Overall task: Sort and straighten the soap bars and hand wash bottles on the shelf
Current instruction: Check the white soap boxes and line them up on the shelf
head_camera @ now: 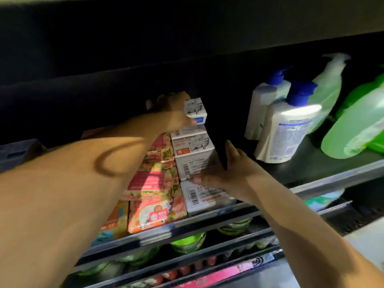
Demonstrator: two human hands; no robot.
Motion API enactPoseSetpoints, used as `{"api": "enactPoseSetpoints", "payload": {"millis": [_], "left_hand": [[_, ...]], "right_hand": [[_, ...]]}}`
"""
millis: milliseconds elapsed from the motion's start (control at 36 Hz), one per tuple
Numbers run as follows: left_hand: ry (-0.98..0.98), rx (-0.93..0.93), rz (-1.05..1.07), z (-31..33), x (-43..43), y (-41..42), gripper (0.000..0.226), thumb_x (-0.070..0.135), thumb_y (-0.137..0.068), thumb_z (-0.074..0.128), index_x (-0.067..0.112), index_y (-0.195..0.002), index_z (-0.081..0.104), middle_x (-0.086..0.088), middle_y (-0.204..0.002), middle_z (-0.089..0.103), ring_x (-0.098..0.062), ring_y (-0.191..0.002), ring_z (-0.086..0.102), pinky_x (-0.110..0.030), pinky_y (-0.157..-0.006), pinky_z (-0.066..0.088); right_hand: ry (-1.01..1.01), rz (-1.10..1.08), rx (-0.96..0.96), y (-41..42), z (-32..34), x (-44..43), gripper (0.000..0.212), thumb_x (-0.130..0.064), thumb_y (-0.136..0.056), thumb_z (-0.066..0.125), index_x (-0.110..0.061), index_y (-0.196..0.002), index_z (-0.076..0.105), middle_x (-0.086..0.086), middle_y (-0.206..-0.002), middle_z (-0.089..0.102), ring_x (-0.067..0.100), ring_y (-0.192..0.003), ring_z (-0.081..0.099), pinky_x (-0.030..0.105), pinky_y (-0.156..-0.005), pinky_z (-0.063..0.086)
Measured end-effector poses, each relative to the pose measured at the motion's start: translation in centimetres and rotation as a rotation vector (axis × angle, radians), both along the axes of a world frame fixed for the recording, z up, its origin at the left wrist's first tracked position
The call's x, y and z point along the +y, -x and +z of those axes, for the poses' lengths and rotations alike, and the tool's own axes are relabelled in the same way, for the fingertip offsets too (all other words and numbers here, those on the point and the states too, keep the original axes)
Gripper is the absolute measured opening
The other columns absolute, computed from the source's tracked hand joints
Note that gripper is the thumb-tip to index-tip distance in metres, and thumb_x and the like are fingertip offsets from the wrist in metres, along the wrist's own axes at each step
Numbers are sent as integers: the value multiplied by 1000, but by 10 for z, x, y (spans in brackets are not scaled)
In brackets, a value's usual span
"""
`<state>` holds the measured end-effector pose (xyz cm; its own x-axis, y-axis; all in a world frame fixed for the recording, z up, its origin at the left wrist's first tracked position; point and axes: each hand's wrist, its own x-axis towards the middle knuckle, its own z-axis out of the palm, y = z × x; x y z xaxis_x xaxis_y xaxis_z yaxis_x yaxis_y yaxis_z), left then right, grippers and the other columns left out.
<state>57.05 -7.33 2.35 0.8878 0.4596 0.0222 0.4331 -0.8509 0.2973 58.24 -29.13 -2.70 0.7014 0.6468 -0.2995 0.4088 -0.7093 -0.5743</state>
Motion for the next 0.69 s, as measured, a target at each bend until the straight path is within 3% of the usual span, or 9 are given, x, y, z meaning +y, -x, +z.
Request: {"api": "enactPoseSetpoints", "payload": {"millis": [56,139,306,417,500,583,639,694], "left_hand": [[-27,28,-19,-8,0,-2,76,42,-87,73,24,-150,36,-9,-153,40,-35,-140,35,-49,-116,26],[36,-9,-33,-21,-4,-3,68,36,-93,69,16,-150,38,-13,-150,43,-32,-135,42,-35,-106,35],[-51,66,-45,-14,-6,11,70,48,-93,64,28,-152,33,-8,-153,42,-31,-139,39,-41,-111,27],[-122,99,-101,-4,-10,40,71,48,-95,60,30,-156,28,-1,-164,24,-26,-149,24,-39,-116,19],[-172,10,-106,1,-12,74,63,50,-96,56,35,-153,33,3,-162,28,-24,-146,28,-34,-112,18],[-208,-18,-101,-3,-3,121,60,57,-95,51,34,-149,39,5,-158,35,-23,-143,33,-34,-113,23],[-228,2,-122,-7,9,160,73,71,-85,35,32,-147,44,3,-159,35,-25,-145,32,-43,-118,25],[-272,-28,-121,-9,23,204,79,73,-77,28,32,-140,53,2,-155,41,-27,-143,35,-48,-114,30]], "right_hand": [[-10,0,6,0,-1,-1,145,-83,-54,74,-29,-160,-9,-1,-167,11,23,-152,20,41,-121,28],[-2,-14,-2,0,-1,-1,144,-83,-56,74,-30,-159,-11,-3,-168,8,23,-153,19,40,-122,27],[-62,-46,-33,3,1,-2,139,-80,-54,78,-33,-160,1,-5,-166,15,22,-150,26,40,-119,31],[-65,-28,-159,12,11,-4,130,-78,-60,76,-28,-160,9,-2,-163,22,23,-149,27,41,-119,30],[-121,55,-387,29,20,-5,98,-65,-76,74,-20,-154,34,6,-150,43,29,-138,40,41,-114,36],[-371,67,-591,48,19,-4,61,-36,-80,83,-12,-132,62,13,-122,64,40,-109,59,45,-91,53],[-428,105,-671,67,28,2,45,-29,-78,80,-12,-118,69,11,-110,68,33,-102,58,42,-82,57],[-397,189,-734,88,43,13,35,-32,-78,75,-13,-108,72,8,-103,68,24,-100,52,35,-81,54]]}}
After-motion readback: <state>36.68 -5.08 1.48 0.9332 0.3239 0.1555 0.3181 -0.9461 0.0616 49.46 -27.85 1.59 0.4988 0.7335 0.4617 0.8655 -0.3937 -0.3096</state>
